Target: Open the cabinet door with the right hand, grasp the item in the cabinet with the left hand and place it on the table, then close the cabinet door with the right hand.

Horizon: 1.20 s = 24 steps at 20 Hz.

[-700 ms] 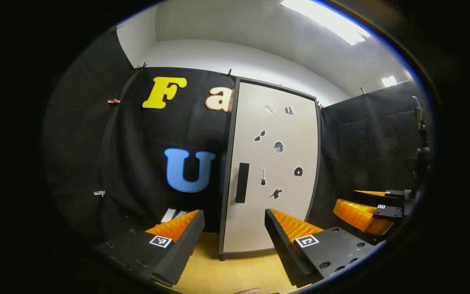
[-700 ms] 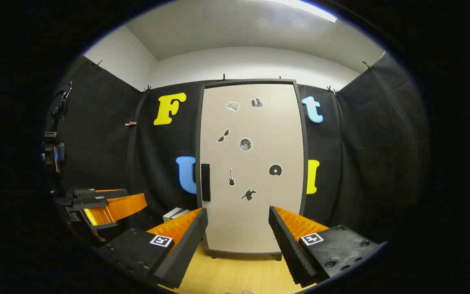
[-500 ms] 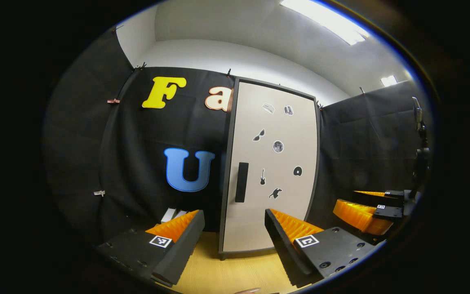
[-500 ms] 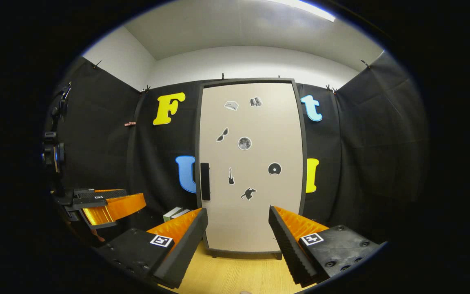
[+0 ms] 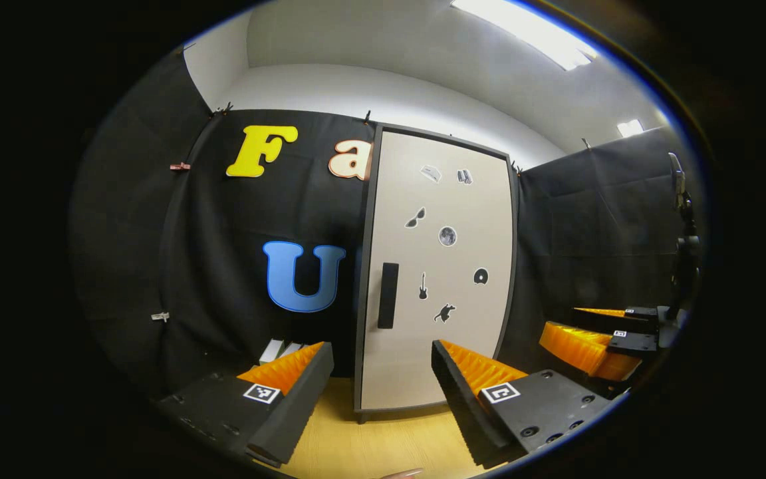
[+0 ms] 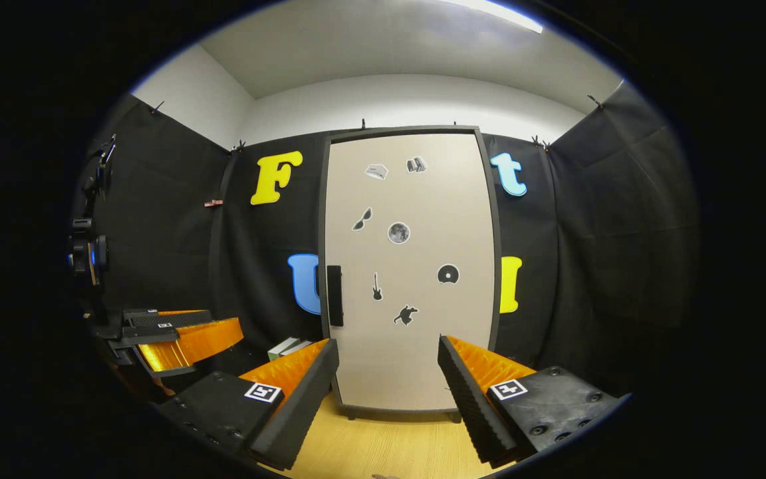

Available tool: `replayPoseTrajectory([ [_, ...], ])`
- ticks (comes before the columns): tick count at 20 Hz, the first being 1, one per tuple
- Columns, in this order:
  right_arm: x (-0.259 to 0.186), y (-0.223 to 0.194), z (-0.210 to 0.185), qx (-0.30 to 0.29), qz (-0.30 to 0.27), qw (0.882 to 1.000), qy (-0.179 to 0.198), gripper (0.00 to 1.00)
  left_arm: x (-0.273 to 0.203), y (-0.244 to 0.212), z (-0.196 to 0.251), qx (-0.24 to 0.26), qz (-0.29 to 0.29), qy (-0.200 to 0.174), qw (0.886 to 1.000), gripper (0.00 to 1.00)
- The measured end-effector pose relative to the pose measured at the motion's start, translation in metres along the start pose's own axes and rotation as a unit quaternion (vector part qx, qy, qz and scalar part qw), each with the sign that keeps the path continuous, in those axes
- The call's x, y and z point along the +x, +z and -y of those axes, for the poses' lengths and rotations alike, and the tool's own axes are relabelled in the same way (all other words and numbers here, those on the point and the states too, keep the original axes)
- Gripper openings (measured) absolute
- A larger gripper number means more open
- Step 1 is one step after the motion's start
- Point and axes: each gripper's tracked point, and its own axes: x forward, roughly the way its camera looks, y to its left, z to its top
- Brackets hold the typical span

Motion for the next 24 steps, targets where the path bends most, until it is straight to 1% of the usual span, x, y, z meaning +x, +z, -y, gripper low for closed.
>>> replayPoseTrajectory([
  [2, 0.000, 0.004, -0.001, 0.003, 0.008, 1.000, 0.004, 0.98, 0.000, 0.000, 0.001, -0.002, 0.001, 0.001, 1.000, 0.94],
  [5, 0.001, 0.010, 0.003, 0.001, 0.020, 1.000, -0.004, 0.98, 0.002, -0.001, 0.000, -0.006, 0.000, 0.001, 1.000, 0.94],
  [9, 0.003, 0.013, 0.002, 0.004, 0.024, 1.000, -0.005, 0.98, 0.002, -0.001, -0.003, -0.009, 0.000, 0.004, 1.000, 0.94],
  [13, 0.008, 0.009, -0.005, 0.001, 0.014, 1.000, 0.000, 0.98, 0.002, -0.002, -0.009, -0.006, -0.001, 0.006, 1.000, 0.94],
  [17, 0.012, 0.007, -0.016, 0.000, 0.010, 1.000, -0.004, 0.98, -0.001, -0.005, -0.014, -0.003, -0.007, -0.007, 1.000, 0.94],
  [20, 0.015, 0.015, -0.030, 0.009, 0.024, 1.000, -0.008, 0.98, -0.006, -0.004, -0.023, -0.002, -0.009, -0.019, 1.000, 0.94],
  [24, 0.024, 0.018, -0.046, 0.000, 0.034, 0.999, -0.017, 0.97, -0.015, -0.006, -0.036, -0.003, -0.015, -0.030, 0.999, 0.94],
])
